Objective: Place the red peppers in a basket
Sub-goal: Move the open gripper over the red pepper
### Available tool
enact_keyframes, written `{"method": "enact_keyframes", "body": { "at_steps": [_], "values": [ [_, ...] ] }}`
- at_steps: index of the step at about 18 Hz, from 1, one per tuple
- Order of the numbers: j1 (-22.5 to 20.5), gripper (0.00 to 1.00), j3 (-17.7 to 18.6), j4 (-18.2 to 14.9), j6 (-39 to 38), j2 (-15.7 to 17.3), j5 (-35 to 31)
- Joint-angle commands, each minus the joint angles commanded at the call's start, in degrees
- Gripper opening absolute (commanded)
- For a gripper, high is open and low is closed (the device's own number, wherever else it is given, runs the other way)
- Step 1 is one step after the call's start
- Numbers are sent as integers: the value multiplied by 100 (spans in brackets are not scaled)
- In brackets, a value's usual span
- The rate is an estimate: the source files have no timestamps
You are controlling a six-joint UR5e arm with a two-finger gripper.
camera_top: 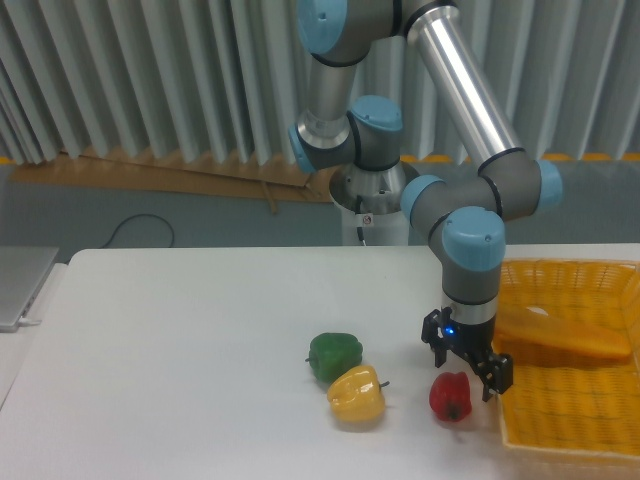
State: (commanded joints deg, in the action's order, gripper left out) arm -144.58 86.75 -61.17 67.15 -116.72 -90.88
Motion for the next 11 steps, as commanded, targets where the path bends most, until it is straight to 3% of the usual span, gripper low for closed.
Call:
{"method": "enact_keyframes", "body": {
  "at_steps": [11],
  "values": [
    [105, 100, 17, 35, -53, -79, -26]
  ]
}}
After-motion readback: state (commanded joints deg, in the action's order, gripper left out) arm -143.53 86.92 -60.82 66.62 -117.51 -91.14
